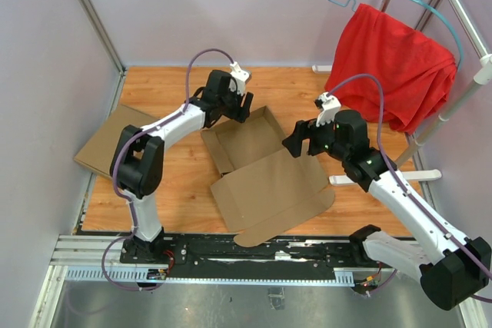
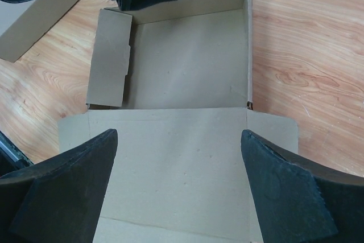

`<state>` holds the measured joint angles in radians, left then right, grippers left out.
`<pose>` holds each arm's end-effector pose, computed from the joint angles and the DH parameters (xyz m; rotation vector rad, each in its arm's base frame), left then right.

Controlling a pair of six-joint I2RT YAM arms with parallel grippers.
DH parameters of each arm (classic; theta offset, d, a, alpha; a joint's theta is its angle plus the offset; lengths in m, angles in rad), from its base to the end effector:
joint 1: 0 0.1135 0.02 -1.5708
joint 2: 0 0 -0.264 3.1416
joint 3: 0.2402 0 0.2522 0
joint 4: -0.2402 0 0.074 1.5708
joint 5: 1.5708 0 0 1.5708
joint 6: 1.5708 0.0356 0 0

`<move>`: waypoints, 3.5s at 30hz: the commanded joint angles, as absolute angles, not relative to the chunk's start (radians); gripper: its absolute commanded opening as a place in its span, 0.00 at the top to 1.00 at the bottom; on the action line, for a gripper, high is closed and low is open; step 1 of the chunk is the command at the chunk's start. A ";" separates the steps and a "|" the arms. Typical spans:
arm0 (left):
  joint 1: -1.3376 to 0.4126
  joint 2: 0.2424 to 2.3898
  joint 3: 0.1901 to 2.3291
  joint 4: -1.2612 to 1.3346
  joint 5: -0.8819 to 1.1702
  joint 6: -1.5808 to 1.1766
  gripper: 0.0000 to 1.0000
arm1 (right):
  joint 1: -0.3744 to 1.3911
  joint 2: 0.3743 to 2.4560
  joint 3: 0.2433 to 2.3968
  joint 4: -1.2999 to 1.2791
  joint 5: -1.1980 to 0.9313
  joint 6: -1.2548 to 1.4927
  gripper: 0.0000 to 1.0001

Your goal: Fold the paper box

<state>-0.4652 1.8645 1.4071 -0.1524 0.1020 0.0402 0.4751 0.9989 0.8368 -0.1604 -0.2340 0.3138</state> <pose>0.3848 -0.1972 0.2492 0.6062 2.1135 -0.3513 0.2022 0.1133 0.3207 -0.3215 1.9299 0.7511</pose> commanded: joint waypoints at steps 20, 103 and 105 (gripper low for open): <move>-0.469 2.156 1.625 -0.093 0.233 0.156 0.41 | 0.459 0.988 0.865 -0.220 -0.214 0.278 0.08; -0.727 1.473 0.868 -0.729 -0.705 -1.820 0.88 | 0.751 1.576 1.038 -0.457 -0.031 0.885 0.28; -0.735 1.474 0.867 -0.723 -0.712 -1.821 0.88 | 0.750 1.606 1.027 -0.414 -0.044 0.873 0.41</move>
